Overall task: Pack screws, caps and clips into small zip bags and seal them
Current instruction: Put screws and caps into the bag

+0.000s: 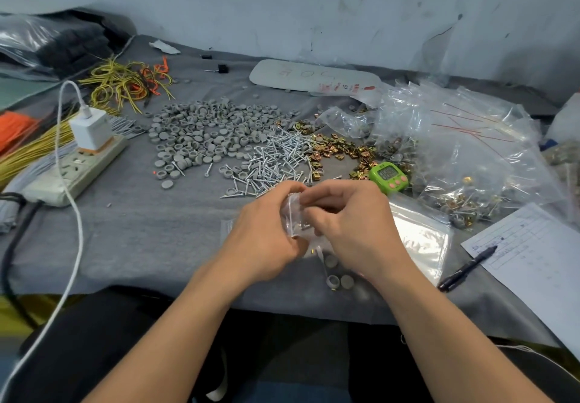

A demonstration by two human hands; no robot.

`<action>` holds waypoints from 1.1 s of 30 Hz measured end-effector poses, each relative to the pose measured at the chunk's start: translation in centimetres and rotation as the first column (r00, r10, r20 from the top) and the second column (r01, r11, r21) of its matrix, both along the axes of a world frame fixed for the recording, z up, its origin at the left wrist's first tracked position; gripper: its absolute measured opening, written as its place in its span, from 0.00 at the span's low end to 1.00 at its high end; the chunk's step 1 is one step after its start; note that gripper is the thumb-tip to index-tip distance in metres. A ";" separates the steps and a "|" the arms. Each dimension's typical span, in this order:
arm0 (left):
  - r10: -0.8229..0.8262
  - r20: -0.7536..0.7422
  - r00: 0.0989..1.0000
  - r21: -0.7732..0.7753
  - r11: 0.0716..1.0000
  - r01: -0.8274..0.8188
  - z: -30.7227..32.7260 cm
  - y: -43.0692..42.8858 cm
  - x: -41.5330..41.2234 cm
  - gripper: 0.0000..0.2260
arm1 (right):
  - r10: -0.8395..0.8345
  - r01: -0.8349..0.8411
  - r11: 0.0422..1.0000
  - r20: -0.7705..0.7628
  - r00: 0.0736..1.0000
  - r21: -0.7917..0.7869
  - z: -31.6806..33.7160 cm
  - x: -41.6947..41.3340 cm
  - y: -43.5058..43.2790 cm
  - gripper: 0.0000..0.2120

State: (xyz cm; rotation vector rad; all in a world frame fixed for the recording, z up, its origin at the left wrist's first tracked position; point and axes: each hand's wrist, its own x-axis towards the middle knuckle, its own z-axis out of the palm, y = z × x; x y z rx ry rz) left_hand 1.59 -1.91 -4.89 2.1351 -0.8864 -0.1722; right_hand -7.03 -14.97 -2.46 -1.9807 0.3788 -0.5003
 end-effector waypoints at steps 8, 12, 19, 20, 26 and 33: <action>0.034 -0.026 0.999 -0.112 0.993 -0.037 0.3 0.5 0.5 0.29 | 0.019 -0.018 0.999 0.011 1.000 -0.040 1.2 -0.9 -2.7 0.10; 0.033 -0.033 0.999 -0.110 0.993 -0.037 0.2 0.9 0.9 0.29 | 0.106 -0.300 0.875 -0.454 0.885 -0.380 1.2 -2.8 -4.1 0.13; 0.039 -0.032 0.999 -0.086 0.995 -0.042 0.2 0.9 0.9 0.31 | 0.085 -0.385 0.813 -0.565 0.820 -0.437 0.2 -2.7 -3.4 0.13; 0.038 -0.029 0.999 -0.083 0.996 -0.041 0.2 0.9 0.9 0.30 | 0.071 -0.368 0.820 -0.561 0.825 -0.438 0.1 -2.6 -3.4 0.12; 0.042 0.008 0.999 -0.056 0.998 -0.041 0.2 0.7 0.7 0.30 | -0.061 -0.212 0.846 -0.484 0.873 -0.489 -0.4 -1.3 -3.1 0.09; 0.037 0.038 0.999 -0.024 0.999 -0.036 0.1 0.7 0.9 0.32 | -0.177 -0.103 0.821 -0.422 0.889 -0.561 -0.5 -1.4 -3.4 0.05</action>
